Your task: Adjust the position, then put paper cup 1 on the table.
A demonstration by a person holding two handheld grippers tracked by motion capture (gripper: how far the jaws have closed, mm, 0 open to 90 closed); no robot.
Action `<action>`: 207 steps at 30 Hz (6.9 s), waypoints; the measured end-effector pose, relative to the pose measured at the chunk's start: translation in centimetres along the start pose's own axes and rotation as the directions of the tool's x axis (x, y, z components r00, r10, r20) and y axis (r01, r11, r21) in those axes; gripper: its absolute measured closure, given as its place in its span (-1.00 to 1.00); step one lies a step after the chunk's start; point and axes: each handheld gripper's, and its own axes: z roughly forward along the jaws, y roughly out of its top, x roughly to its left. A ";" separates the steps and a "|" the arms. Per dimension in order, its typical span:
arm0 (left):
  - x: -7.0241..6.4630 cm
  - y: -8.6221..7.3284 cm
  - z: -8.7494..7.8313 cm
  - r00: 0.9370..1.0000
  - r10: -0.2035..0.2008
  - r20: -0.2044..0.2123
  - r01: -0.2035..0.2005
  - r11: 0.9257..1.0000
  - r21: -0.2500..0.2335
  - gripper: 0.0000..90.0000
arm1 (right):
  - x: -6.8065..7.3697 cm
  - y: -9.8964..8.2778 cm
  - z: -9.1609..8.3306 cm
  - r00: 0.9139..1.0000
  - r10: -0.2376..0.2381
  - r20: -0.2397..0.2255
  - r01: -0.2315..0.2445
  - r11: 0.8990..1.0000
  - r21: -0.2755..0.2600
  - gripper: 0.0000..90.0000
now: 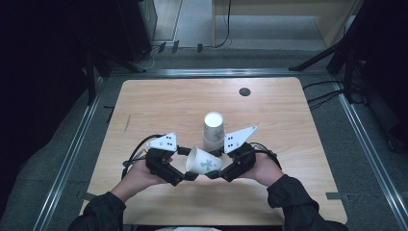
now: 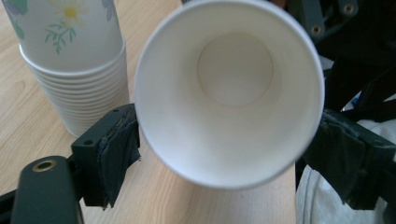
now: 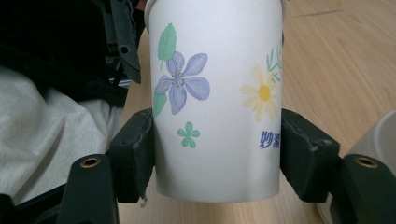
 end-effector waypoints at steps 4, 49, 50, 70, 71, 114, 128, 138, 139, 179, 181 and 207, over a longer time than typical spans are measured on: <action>-0.2 0.0 -0.1 1.000 -0.004 0.002 0.004 1.000 -0.023 -0.66 | 0.1 0.2 0.4 1.000 -0.009 -0.019 0.009 1.000 0.001 -0.24; -0.4 1.7 2.5 0.987 0.155 -0.034 -0.141 0.953 0.270 -0.40 | 0.6 -2.0 1.7 0.998 0.030 0.047 -0.036 0.990 0.138 -0.45; -0.3 1.8 2.7 0.987 0.161 -0.028 -0.147 0.949 0.278 -0.40 | 0.7 -2.1 1.8 0.998 0.027 0.051 -0.034 0.989 0.143 -0.45; -0.6 2.2 4.5 0.982 0.191 0.003 -0.183 0.934 0.307 -0.50 | 0.8 -2.9 2.1 0.997 0.016 0.071 -0.029 0.982 0.187 -0.24; -0.4 2.1 4.5 0.984 0.176 0.008 -0.170 0.937 0.304 -0.51 | 0.8 -2.8 2.0 0.997 0.020 0.076 -0.034 0.982 0.187 -0.25; -0.5 1.7 2.8 0.999 0.031 0.028 -0.029 0.998 -0.061 -0.51 | 0.6 -1.9 0.3 0.997 0.074 0.027 -0.074 0.997 -0.001 -0.25; -0.4 2.0 1.4 0.999 0.042 0.007 -0.042 0.995 -0.092 -0.44 | 0.5 -1.7 0.1 0.990 0.123 0.065 -0.124 0.992 0.012 -0.62; 0.2 0.9 -1.0 0.999 -0.003 -0.039 -0.002 0.991 -0.132 -0.44 | 0.1 -1.7 -0.7 0.990 0.091 0.108 -0.095 0.995 0.030 -0.62; 0.3 0.8 -1.3 0.999 -0.007 -0.043 0.001 0.991 -0.134 -0.44 | 0.0 -1.7 -0.8 0.990 0.088 0.113 -0.092 0.995 0.027 -0.61; 7.8 -5.3 -6.2 0.898 -0.205 -0.390 0.207 0.978 -0.037 -0.44 | -1.9 -2.5 -3.0 0.960 0.186 0.211 -0.200 0.978 0.050 -0.42; 8.3 -5.5 -6.3 0.890 -0.216 -0.401 0.221 0.975 -0.035 -0.44 | -1.9 -2.5 -2.9 0.961 0.177 0.214 -0.192 0.980 0.053 -0.42; 12.4 -7.9 -8.6 0.800 -0.267 -0.537 0.297 0.954 -0.031 -0.45 | -1.8 -3.2 -1.9 0.962 0.191 0.197 -0.211 0.974 0.086 -0.40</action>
